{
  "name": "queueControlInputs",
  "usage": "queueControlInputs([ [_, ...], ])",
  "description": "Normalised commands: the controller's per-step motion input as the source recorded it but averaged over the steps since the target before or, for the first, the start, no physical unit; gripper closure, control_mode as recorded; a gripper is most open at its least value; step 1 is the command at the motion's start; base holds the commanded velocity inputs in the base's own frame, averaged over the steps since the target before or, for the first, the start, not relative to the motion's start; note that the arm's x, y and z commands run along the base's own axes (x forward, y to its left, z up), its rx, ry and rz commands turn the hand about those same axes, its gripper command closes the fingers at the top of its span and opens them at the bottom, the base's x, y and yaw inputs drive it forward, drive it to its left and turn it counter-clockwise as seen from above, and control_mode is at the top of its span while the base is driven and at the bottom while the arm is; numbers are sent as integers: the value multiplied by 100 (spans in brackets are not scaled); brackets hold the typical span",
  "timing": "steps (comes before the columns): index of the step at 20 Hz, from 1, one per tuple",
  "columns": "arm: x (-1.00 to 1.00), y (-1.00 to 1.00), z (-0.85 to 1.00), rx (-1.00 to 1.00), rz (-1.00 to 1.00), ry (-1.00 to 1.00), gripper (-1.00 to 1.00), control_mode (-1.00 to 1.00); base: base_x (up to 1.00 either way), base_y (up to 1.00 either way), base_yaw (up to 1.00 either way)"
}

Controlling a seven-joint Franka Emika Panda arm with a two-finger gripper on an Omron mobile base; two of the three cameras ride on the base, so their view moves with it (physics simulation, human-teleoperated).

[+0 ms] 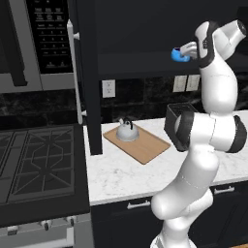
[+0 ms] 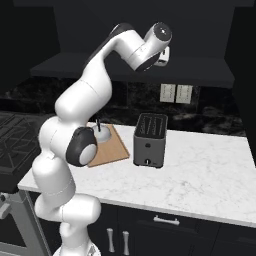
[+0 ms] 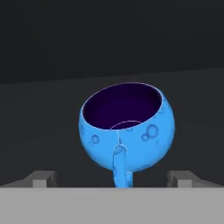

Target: Pick the kettle from the counter and place it on the tray. Then pick the mug from the cabinet and place it on the tray. Then close the cabinet doors.

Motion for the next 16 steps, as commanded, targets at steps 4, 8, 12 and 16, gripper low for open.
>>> queueControlInputs([
  [4,37,0,-14,-6,0,0,-100,-100,0,0,0],
  [8,31,-1,-6,-5,0,0,-100,-100,0,0,0],
  [12,15,-6,0,-1,0,0,-100,-100,0,0,0],
  [16,0,0,0,-3,0,-4,-100,-100,0,0,0],
])
